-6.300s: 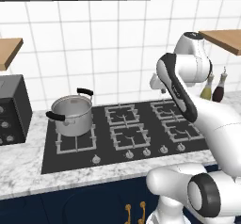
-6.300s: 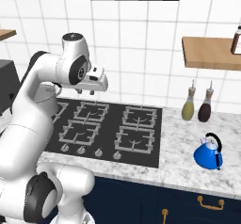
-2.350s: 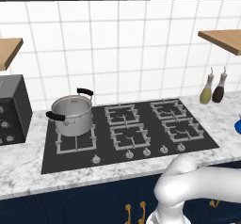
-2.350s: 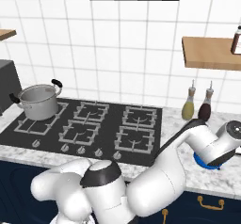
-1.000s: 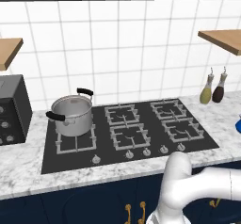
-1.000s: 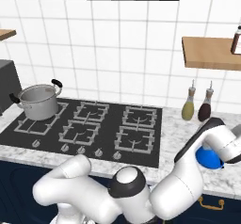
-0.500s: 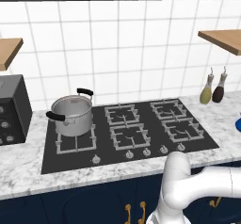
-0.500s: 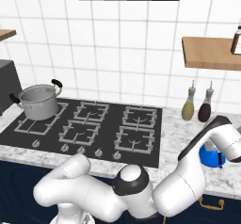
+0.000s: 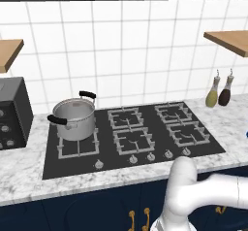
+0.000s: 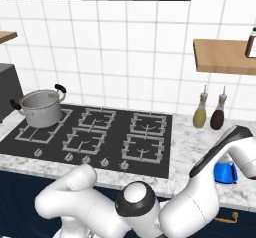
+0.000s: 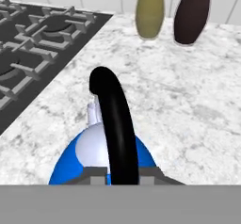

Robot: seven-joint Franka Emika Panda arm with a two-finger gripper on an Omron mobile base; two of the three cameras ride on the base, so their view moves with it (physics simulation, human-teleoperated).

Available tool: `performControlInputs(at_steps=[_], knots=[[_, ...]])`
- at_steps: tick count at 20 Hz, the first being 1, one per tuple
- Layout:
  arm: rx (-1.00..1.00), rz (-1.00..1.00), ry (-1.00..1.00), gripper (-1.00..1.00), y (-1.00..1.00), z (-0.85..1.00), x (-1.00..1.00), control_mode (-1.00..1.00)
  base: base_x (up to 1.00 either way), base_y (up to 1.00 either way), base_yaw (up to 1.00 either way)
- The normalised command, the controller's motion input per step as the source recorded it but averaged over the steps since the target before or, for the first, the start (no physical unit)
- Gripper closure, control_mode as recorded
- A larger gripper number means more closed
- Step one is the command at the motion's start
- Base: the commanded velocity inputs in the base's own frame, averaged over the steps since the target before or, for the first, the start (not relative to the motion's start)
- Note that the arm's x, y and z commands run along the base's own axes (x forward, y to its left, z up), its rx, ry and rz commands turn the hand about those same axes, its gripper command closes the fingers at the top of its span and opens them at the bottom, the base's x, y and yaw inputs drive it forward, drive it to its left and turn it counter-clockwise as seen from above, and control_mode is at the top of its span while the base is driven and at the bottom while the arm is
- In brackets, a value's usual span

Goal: Pick the kettle from the counter and place it on a stove burner. Then turn the burner on.

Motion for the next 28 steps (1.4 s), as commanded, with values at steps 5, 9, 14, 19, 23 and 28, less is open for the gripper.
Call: performControlInputs(at_steps=[5, 9, 14, 19, 23, 28], knots=[[0.0, 0.0, -0.22, 1.0, 0.35, 0.46, -0.36, -1.0, 0.0, 0.0, 0.0], [-0.03, 0.0, -0.31, 1.0, 0.71, 0.36, -0.08, -1.0, 0.0, 0.0, 0.0], [-0.02, 0.0, -0.25, 1.0, 0.79, 0.4, 0.0, -1.0, 0.0, 0.0, 0.0], [0.0, 0.0, -0.2, 1.0, 0.86, 0.46, 0.0, -1.0, 0.0, 0.0, 0.0], [0.0, 0.0, -0.2, 1.0, 0.94, 0.35, 0.01, -1.0, 0.0, 0.0, 0.0], [0.0, 0.0, -0.11, 1.0, 0.9, 0.35, 0.03, -1.0, 0.0, 0.0, 0.0]])
